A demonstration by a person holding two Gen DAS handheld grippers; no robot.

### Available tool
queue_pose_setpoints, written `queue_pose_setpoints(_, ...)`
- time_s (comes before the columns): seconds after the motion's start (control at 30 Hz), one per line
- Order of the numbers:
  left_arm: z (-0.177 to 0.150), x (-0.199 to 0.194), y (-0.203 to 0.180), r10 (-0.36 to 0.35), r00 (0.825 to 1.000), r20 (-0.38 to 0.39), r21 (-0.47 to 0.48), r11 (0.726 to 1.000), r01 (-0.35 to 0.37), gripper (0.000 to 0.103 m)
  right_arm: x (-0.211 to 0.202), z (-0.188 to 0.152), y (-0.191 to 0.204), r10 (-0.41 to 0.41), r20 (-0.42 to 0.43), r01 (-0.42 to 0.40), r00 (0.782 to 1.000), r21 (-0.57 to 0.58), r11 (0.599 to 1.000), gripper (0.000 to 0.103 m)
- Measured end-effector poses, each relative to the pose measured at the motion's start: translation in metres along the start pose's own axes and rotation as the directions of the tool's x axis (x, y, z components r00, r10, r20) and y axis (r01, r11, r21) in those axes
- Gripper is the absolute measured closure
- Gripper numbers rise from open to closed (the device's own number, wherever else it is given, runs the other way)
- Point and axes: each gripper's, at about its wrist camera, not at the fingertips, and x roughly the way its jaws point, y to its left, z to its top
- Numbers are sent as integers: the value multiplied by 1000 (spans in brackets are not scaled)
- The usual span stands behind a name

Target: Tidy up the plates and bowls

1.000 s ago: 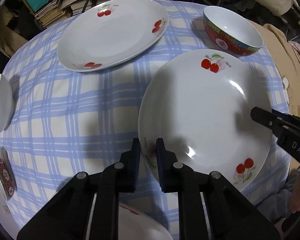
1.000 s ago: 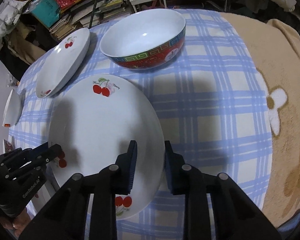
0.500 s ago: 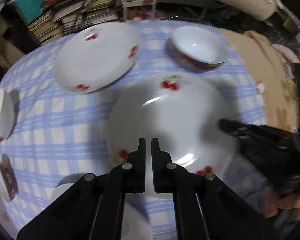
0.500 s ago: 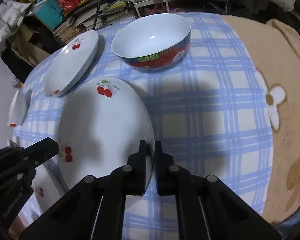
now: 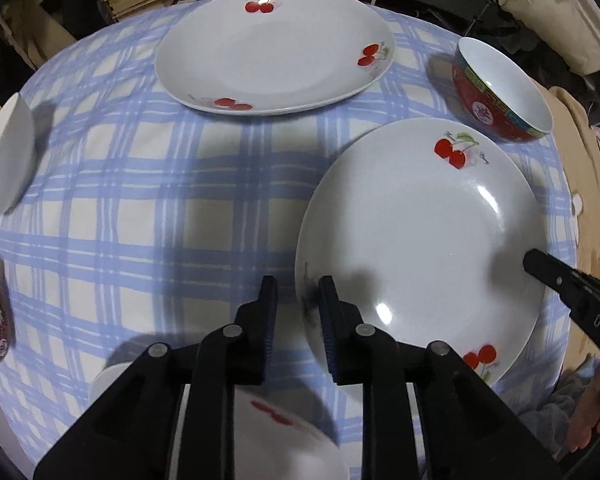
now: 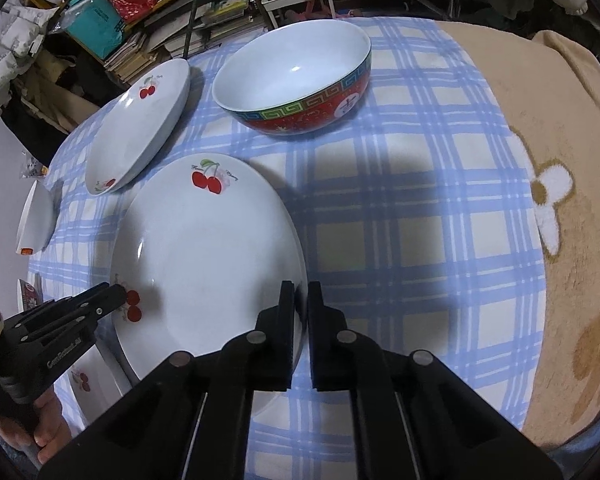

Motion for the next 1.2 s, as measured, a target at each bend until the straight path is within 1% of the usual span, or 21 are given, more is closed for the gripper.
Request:
queue_pose_setpoints(0.07,4,2,-2,-10,1000,5,-9,1000,11,82,1,1,1,-6,3,6,1000,-3,1000,95)
queue_pose_setpoints(0.13,7,5,-5,-30,1000,2,-4,1000,30,89,3,2,2,-10,5,10,1000,-10,1000,95)
queue_pose_setpoints(0.23,11,5,-9,-30,1000,2,12,999,30,89,3,2,2,-3,13,3,1000,-19,1000,95)
queue_pose_setpoints(0.33,9,2,-11,-26,1000,0,36,999,26,89,0,1,-3,44,22,-44,999,0,999,95)
queue_pose_setpoints(0.4,4,-2,-9,-40,999,-8,37,999,41,89,-3,1,-3,65,31,-65,997,8,998,95)
queue_pose_setpoints(0.47,5,-8,-2,-70,998,-5,13,997,70,89,-7,0,1,67,44,-67,997,-5,998,95)
queue_pose_setpoints(0.57,5,-19,4,-92,996,10,1,996,92,89,-16,-2,10,67,73,-65,995,-33,997,95)
queue_pose_setpoints(0.63,2,-29,2,-86,996,26,20,996,85,89,-24,-3,13,88,96,-85,991,-38,996,95)
queue_pose_setpoints(0.73,-2,-44,2,-84,995,56,45,996,82,89,-31,-6,14,107,107,-103,989,-34,994,95)
queue_pose_setpoints(0.8,-7,-56,7,-87,993,80,48,995,83,89,-35,-8,18,111,108,-107,988,-35,994,94)
queue_pose_setpoints(0.9,-12,-78,33,-76,991,110,27,997,74,89,-41,-11,28,133,105,-129,985,-46,991,94)
queue_pose_setpoints(0.97,-18,-85,42,-72,990,120,12,997,71,89,-44,-14,38,140,107,-133,984,-69,989,94)
queue_pose_setpoints(1.1,-37,-107,65,-45,989,144,-19,999,48,89,-49,-19,62,182,102,-171,978,-104,980,94)
queue_pose_setpoints(1.2,-50,-118,90,-30,986,164,-47,998,38,89,-49,-27,82,197,95,-183,976,-143,973,94)
